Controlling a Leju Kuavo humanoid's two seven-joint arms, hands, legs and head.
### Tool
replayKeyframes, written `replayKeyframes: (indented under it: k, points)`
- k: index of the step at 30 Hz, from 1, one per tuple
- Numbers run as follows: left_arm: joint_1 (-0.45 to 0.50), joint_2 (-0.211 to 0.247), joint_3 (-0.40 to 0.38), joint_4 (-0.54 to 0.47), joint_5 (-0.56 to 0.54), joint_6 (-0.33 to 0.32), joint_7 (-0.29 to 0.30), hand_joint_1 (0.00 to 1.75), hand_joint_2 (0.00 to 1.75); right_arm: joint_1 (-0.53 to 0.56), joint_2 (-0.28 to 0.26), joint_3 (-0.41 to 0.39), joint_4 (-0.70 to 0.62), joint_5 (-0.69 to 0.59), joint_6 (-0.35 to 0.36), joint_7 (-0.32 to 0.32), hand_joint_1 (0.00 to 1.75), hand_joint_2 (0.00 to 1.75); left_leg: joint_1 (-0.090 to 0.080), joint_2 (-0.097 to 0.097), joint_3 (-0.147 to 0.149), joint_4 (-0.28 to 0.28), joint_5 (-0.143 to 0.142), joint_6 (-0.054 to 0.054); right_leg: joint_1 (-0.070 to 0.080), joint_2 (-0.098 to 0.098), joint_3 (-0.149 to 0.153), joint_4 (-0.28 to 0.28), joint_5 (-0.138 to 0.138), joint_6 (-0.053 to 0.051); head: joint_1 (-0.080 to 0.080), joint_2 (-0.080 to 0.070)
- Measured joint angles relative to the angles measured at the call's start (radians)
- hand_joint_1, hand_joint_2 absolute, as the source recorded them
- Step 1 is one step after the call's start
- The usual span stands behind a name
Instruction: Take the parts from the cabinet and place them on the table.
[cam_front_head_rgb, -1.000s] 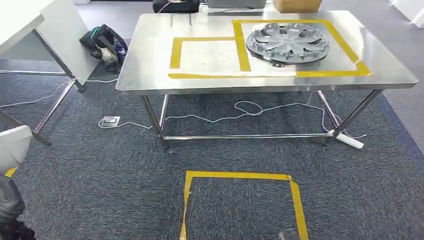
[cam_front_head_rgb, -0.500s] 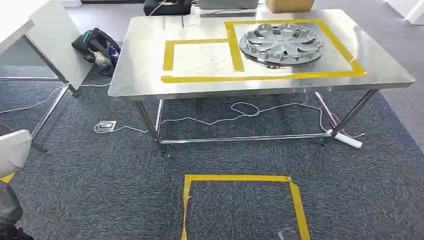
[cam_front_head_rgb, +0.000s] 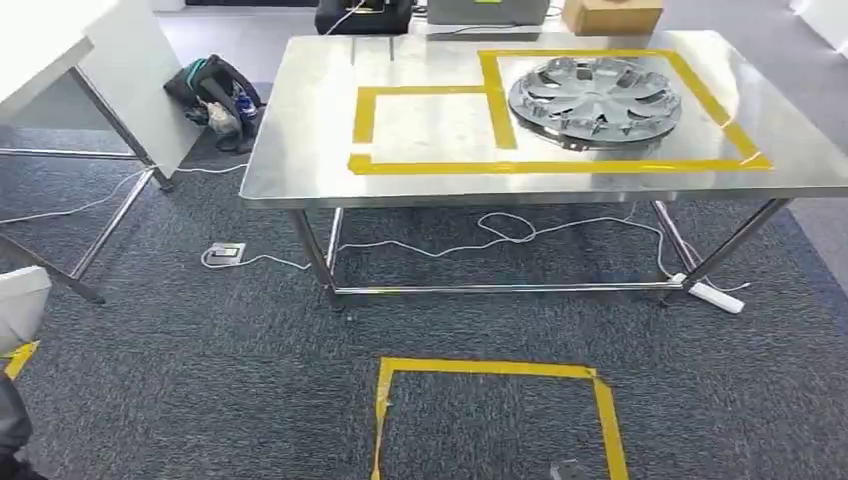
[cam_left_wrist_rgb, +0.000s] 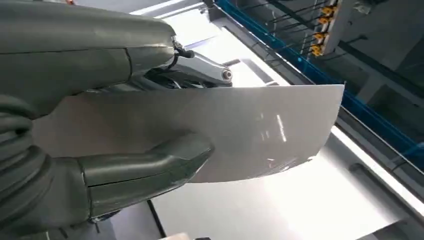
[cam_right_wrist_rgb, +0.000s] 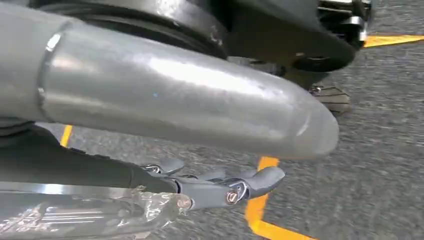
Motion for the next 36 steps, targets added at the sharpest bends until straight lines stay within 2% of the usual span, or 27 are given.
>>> replayKeyframes:
  k: [2,3,4,5,8,9,10,11,13,14,15,16,18,19,20,21,23,24,25,26,28,29,30,33,34,35,36]
  points:
    - [0.0,-0.001,0.001,-0.001,-0.001,0.0,0.0,1.75,1.75,0.003,0.0,0.0,0.0,0.0,0.0,-0.001,0.0,0.0,0.004,0.0,0.001,-0.007,0.002,-0.007,0.005,0.002,-0.004,0.0,-0.003,-0.006,-0.002,0.0]
    - [0.0,-0.003,0.001,-0.002,-0.001,-0.002,0.0,1.75,1.75,0.002,0.0,0.0,0.0,0.0,0.0,-0.002,0.0,0.0,0.003,0.0,0.005,-0.009,-0.002,-0.014,0.001,0.002,0.001,-0.008,-0.001,-0.012,-0.002,0.0]
    - [0.0,-0.003,0.003,-0.004,-0.001,-0.002,0.0,1.75,1.75,0.002,0.002,0.0,0.0,0.0,0.001,-0.005,0.0,0.0,0.005,0.003,0.006,-0.003,-0.011,-0.021,-0.004,0.002,0.008,-0.015,0.001,-0.017,-0.002,0.0]
    - [-0.003,-0.003,0.003,-0.005,-0.001,-0.002,0.0,1.75,1.75,0.0,0.002,0.0,0.0,0.0,0.001,-0.006,0.0,0.0,0.004,0.004,-0.009,0.032,-0.03,-0.026,-0.005,0.001,0.012,-0.018,-0.001,-0.024,-0.011,0.0]
    - [-0.003,-0.003,0.005,-0.005,-0.001,-0.003,0.0,1.75,1.75,-0.001,0.002,0.0,0.0,0.0,0.003,-0.007,0.0,0.0,0.01,0.004,-0.143,0.265,-0.119,-0.036,-0.006,-0.001,0.016,-0.018,-0.008,-0.032,-0.01,0.0]
    - [-0.002,-0.004,0.006,-0.005,0.0,-0.003,0.0,1.75,1.75,0.0,0.002,0.0,0.0,0.0,0.003,-0.007,0.0,0.0,0.01,0.004,-0.169,0.296,-0.115,-0.038,-0.006,-0.001,0.018,-0.018,-0.01,-0.033,-0.01,0.0]
    - [-0.002,-0.004,0.008,-0.005,0.0,-0.003,0.0,1.75,1.75,0.001,0.002,0.0,0.0,0.0,0.003,-0.007,0.0,0.0,0.011,0.004,-0.172,0.284,-0.089,-0.038,-0.007,0.0,0.022,-0.018,-0.012,-0.031,-0.01,0.0]
    - [-0.002,-0.005,0.008,-0.005,0.0,-0.003,0.0,1.75,1.75,0.001,0.002,0.0,0.0,0.0,0.003,-0.007,0.0,0.0,0.012,0.004,-0.155,0.233,-0.042,-0.037,-0.008,0.0,0.027,-0.018,-0.016,-0.03,-0.01,0.0]
    - [-0.002,-0.005,0.01,-0.005,0.0,-0.003,0.0,1.75,1.75,0.0,0.004,0.0,0.0,0.0,0.003,-0.007,0.0,0.0,0.013,0.006,-0.083,0.069,0.058,-0.036,-0.01,0.003,0.041,-0.018,-0.023,-0.022,-0.01,0.0]
    - [-0.003,-0.005,0.01,-0.005,0.0,-0.003,0.0,1.75,1.75,0.0,0.004,0.0,0.0,0.0,0.003,-0.007,0.0,0.0,0.011,0.01,-0.062,0.023,0.058,-0.036,-0.005,0.004,0.042,-0.017,-0.028,-0.015,-0.01,0.0]
    - [-0.004,-0.005,0.01,-0.006,0.0,-0.003,0.0,1.75,1.75,-0.001,0.004,0.0,0.0,0.0,0.003,-0.006,0.0,0.0,0.009,0.007,-0.053,-0.005,0.045,-0.027,-0.002,0.006,0.038,-0.012,-0.032,-0.007,-0.012,0.0]
    - [-0.003,-0.005,0.01,-0.006,0.0,-0.003,0.0,1.75,1.75,0.0,0.004,0.0,0.0,0.0,0.003,-0.006,0.0,0.0,0.009,0.007,-0.056,0.0,0.045,-0.022,-0.003,0.004,0.038,-0.019,-0.03,-0.003,-0.006,0.0]
    - [-0.001,-0.006,0.013,-0.006,0.0,-0.003,0.0,1.75,1.75,0.001,0.004,0.0,0.0,0.0,0.003,-0.004,0.0,0.0,0.007,0.004,-0.054,-0.002,0.045,-0.009,-0.004,0.002,0.04,-0.028,-0.03,0.009,-0.007,0.0]
    - [-0.001,-0.006,0.013,-0.008,0.0,-0.004,0.0,1.75,1.75,0.0,0.004,0.0,0.0,0.0,0.003,-0.004,0.0,0.0,0.014,0.005,-0.048,-0.011,0.048,-0.001,-0.005,0.001,0.039,-0.022,-0.036,0.015,-0.009,0.0]
    - [-0.001,-0.006,0.013,-0.009,0.0,-0.004,0.0,1.75,1.75,-0.001,0.004,0.0,0.0,0.0,0.003,-0.005,0.0,0.0,0.013,0.006,-0.044,-0.011,0.046,0.005,-0.004,-0.001,0.026,0.011,-0.057,0.018,-0.001,0.0]
    - [-0.001,-0.006,0.013,-0.01,0.0,-0.004,0.0,1.75,1.75,-0.001,0.004,0.0,0.0,0.0,0.003,-0.005,0.0,0.0,0.013,0.007,-0.042,-0.011,0.043,0.01,-0.004,0.0,-0.005,0.076,-0.093,0.019,0.003,0.0]
    - [-0.001,-0.006,0.014,-0.01,0.0,-0.004,0.0,1.75,1.75,0.0,0.004,0.0,0.0,0.0,0.003,-0.005,0.0,0.0,0.01,0.008,-0.04,-0.011,0.039,0.016,-0.005,-0.001,-0.094,0.244,-0.162,0.022,0.004,0.0]
    - [-0.001,-0.006,0.015,-0.01,0.0,-0.004,0.0,1.75,1.75,0.002,0.004,0.0,0.0,0.0,0.003,-0.004,0.0,0.0,0.008,0.007,-0.037,-0.011,0.037,0.018,-0.004,0.0,-0.125,0.295,-0.17,0.022,0.003,0.0]
    - [0.0,-0.006,0.015,-0.01,0.0,-0.005,0.0,1.75,1.75,0.003,0.004,0.0,0.0,0.0,0.003,-0.004,0.0,0.0,0.008,0.006,-0.034,-0.01,0.034,0.017,-0.004,-0.001,-0.131,0.293,-0.152,0.021,0.004,0.0]
    - [0.0,-0.006,0.015,-0.01,0.0,-0.005,0.0,1.75,1.75,0.003,0.004,0.0,0.0,0.0,0.003,-0.004,0.0,0.0,0.008,0.004,-0.027,-0.01,0.029,0.016,-0.004,0.0,-0.113,0.243,-0.109,0.019,0.004,0.0]
    - [0.0,-0.006,0.015,-0.01,0.0,-0.005,0.0,1.75,1.75,0.002,0.004,0.0,0.0,0.0,0.003,-0.004,0.0,0.0,0.008,0.003,-0.01,-0.01,0.019,0.011,-0.004,-0.001,-0.034,0.069,-0.009,0.011,0.004,0.0]
    - [0.0,-0.006,0.015,-0.01,0.0,-0.005,0.0,1.75,1.75,0.002,0.004,0.0,0.0,0.0,0.003,-0.004,0.0,0.0,0.008,0.003,-0.006,-0.01,0.014,0.006,-0.004,-0.001,-0.007,0.006,0.006,0.008,0.004,0.0]
    - [-0.001,-0.006,0.016,-0.01,0.0,-0.005,0.0,1.75,1.75,0.0,0.004,0.0,0.0,0.0,0.003,-0.004,0.0,0.0,0.001,0.002,-0.005,-0.004,0.008,-0.002,-0.001,0.001,0.016,-0.013,-0.006,0.004,0.003,0.0]
    - [-0.001,-0.009,0.016,-0.01,0.0,-0.005,0.0,1.75,1.75,0.001,0.004,0.0,0.0,0.0,0.004,-0.004,0.0,0.0,0.005,0.002,-0.003,-0.014,0.011,-0.014,0.004,0.003,0.008,-0.006,-0.008,-0.009,0.002,0.0]
    - [-0.001,-0.008,0.016,-0.011,0.0,-0.004,0.0,1.75,1.75,0.001,0.005,0.0,0.0,0.0,0.004,-0.004,0.0,0.0,0.005,0.002,-0.003,-0.013,0.004,-0.02,-0.005,0.002,0.014,-0.016,-0.005,-0.018,0.003,0.0]
    - [-0.001,-0.008,0.017,-0.012,0.0,-0.004,0.0,1.75,1.75,0.001,0.006,0.0,0.0,0.0,0.004,-0.003,0.0,0.0,0.005,0.005,-0.008,0.006,-0.009,-0.027,-0.006,0.002,0.018,-0.02,-0.004,-0.022,-0.001,0.0]
    - [-0.002,-0.008,0.017,-0.012,-0.001,-0.003,0.0,1.75,1.75,0.0,0.006,0.0,0.0,0.0,0.004,-0.003,0.0,0.0,0.006,0.005,-0.035,0.062,-0.04,-0.031,-0.006,0.001,0.02,-0.02,-0.007,-0.028,-0.008,0.0]
